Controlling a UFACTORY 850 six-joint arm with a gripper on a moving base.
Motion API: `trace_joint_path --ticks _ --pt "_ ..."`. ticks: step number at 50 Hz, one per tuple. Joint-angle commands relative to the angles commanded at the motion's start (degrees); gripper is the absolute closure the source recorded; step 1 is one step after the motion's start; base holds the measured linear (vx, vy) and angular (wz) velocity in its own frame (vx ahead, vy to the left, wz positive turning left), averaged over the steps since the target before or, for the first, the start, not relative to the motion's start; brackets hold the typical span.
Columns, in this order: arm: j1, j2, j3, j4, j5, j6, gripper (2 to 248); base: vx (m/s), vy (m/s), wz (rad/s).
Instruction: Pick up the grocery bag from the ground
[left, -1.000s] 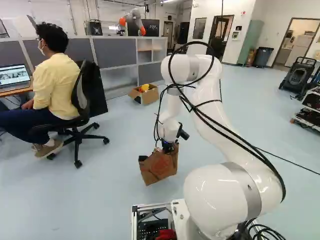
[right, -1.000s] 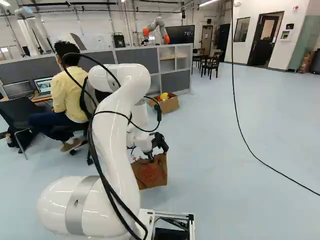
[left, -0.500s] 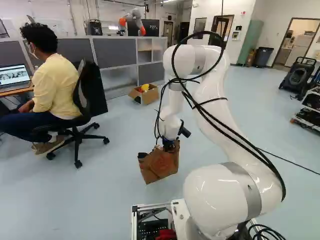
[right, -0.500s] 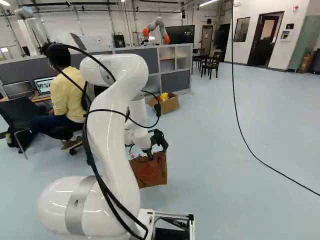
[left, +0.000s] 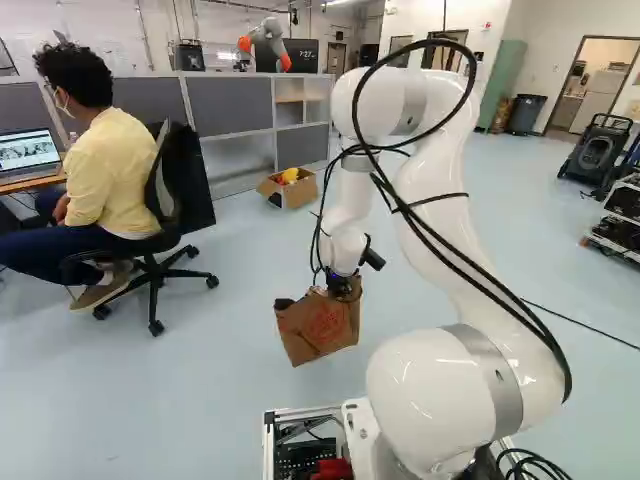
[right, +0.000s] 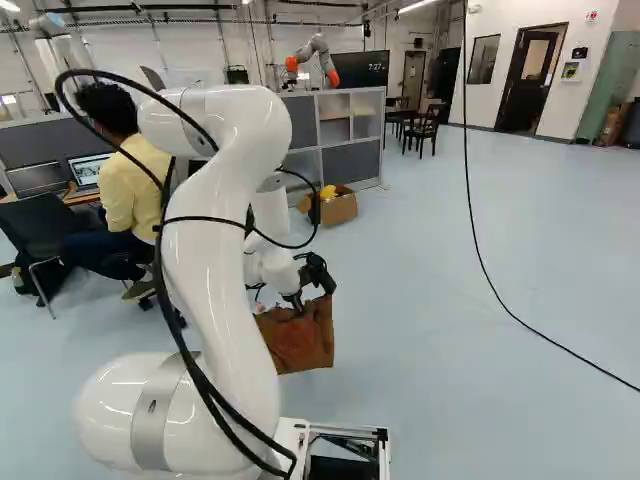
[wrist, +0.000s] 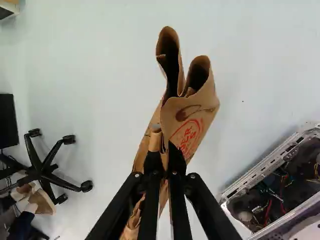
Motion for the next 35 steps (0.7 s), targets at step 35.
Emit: trace_joint_path --ticks 35 --pt "0.1 9.4 6.5 0.0 0.0 0.0 227 0.0 0.0 0.0"
